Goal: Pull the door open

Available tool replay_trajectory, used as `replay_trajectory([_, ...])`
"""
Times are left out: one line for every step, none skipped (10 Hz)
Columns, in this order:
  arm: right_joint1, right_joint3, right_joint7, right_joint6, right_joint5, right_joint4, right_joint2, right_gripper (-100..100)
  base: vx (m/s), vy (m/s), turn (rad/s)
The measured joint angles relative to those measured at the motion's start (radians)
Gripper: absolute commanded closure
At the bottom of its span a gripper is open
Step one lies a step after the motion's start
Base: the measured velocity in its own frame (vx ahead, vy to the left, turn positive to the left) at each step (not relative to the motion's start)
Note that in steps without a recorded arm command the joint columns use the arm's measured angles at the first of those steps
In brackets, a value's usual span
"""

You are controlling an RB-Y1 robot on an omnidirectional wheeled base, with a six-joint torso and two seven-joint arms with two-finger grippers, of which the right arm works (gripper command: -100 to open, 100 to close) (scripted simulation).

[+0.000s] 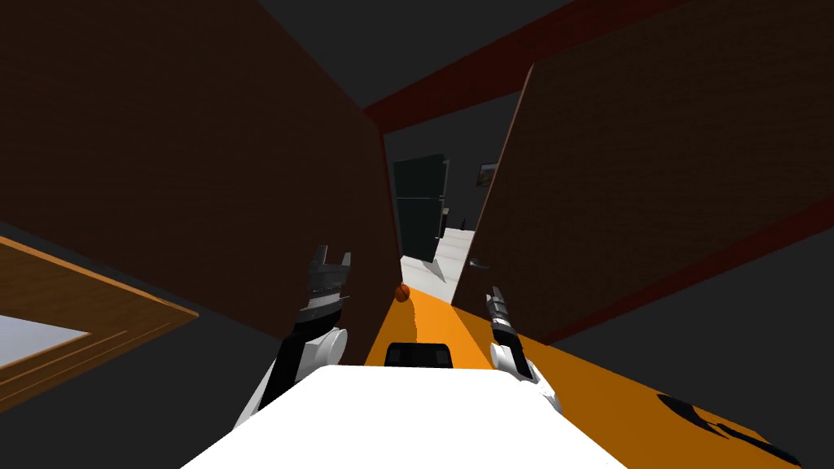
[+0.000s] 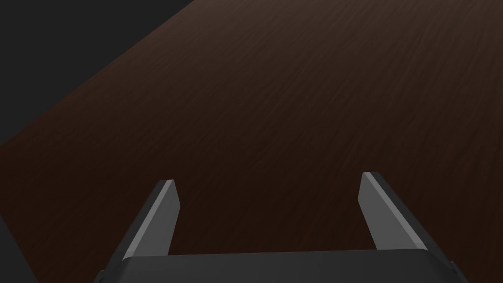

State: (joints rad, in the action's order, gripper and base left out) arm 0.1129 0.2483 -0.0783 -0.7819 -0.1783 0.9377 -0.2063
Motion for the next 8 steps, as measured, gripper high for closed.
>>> replay_trajectory([-0.007, 0.003, -0.003, -0.006, -0.001, -0.026, -0.003, -100, 0.085, -0.041, 0.067])
replay_trajectory([-0.017, 0.007, -0.005, -0.008, -0.003, -0.049, -0.006, -100, 0.089, -0.049, 0.102])
replay_trajectory([-0.03, 0.011, -0.011, -0.015, -0.005, -0.091, -0.013, -100, 0.123, -0.073, 0.123])
replay_trajectory([-0.039, 0.017, -0.015, -0.014, -0.008, -0.117, -0.018, -100, 0.125, -0.068, 0.091])
replay_trajectory([-0.046, 0.02, -0.017, -0.017, -0.01, -0.143, -0.02, -100, 0.105, -0.066, 0.068])
replay_trajectory([-0.058, 0.023, -0.022, -0.027, -0.011, -0.18, -0.025, -100, 0.116, -0.054, 0.09])
replay_trajectory([-0.062, 0.028, -0.023, -0.025, -0.013, -0.195, -0.025, -100, 0.108, -0.037, 0.067])
replay_trajectory([-0.066, 0.031, -0.025, -0.022, -0.015, -0.208, -0.028, -100, 0.044, -0.017, 0.012])
